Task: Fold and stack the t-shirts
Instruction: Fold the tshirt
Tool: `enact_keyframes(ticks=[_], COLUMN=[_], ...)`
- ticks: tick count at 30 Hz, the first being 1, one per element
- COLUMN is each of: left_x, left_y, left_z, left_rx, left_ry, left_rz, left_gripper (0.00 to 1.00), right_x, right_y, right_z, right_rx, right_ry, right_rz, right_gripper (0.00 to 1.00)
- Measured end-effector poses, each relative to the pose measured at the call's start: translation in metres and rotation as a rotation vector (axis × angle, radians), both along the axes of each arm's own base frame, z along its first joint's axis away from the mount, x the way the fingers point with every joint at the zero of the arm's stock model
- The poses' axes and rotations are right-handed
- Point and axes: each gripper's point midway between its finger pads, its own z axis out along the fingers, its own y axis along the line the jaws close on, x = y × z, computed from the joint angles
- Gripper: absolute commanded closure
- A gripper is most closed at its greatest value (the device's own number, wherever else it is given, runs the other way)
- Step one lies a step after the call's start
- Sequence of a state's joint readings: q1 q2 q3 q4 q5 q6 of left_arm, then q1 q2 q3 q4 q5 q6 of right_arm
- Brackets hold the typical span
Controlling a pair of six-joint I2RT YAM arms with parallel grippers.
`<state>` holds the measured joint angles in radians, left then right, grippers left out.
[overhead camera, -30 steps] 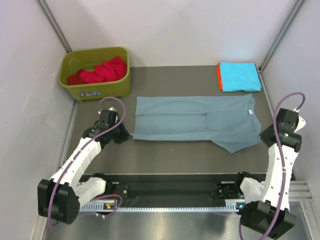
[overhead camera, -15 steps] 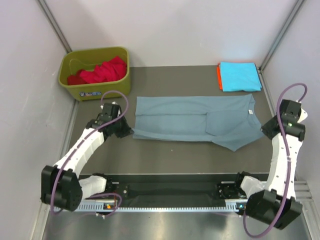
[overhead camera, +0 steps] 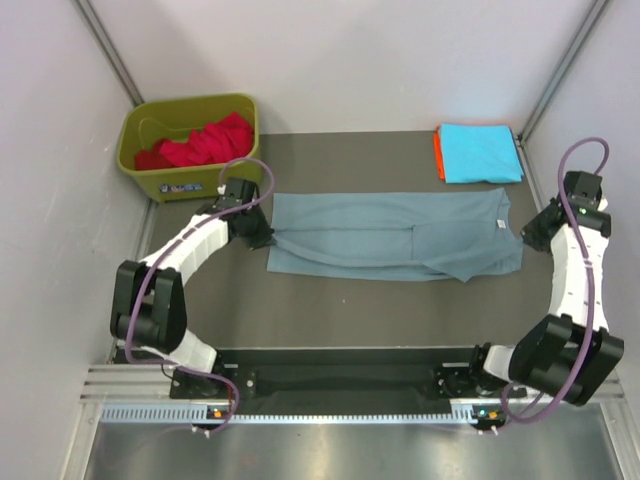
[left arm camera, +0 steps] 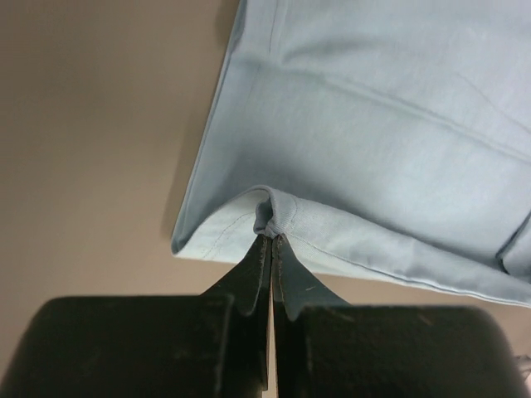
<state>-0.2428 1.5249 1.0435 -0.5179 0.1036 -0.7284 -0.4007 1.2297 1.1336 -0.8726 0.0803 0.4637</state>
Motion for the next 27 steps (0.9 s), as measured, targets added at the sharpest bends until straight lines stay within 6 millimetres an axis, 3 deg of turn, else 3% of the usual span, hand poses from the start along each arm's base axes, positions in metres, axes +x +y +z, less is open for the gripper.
enact_keyframes(ticks=[14, 27], left_x=[0.04, 0.046], left_y=[0.007, 0.014], left_z=[-0.01, -0.026], left_rx=[0.039, 0.048], left_ry=[-0.001, 0.037], left_rz=[0.042, 0.072], left_gripper=[1.0, 1.0], right_x=[0.06, 0.1], right_y=[-0.011, -0.012], right_z=[-0.015, -0.008], right_rx=[0.056, 0.084], right_ry=[0.002, -0.038], right_rz=[0.058, 0.118], right_gripper=[1.0, 1.0])
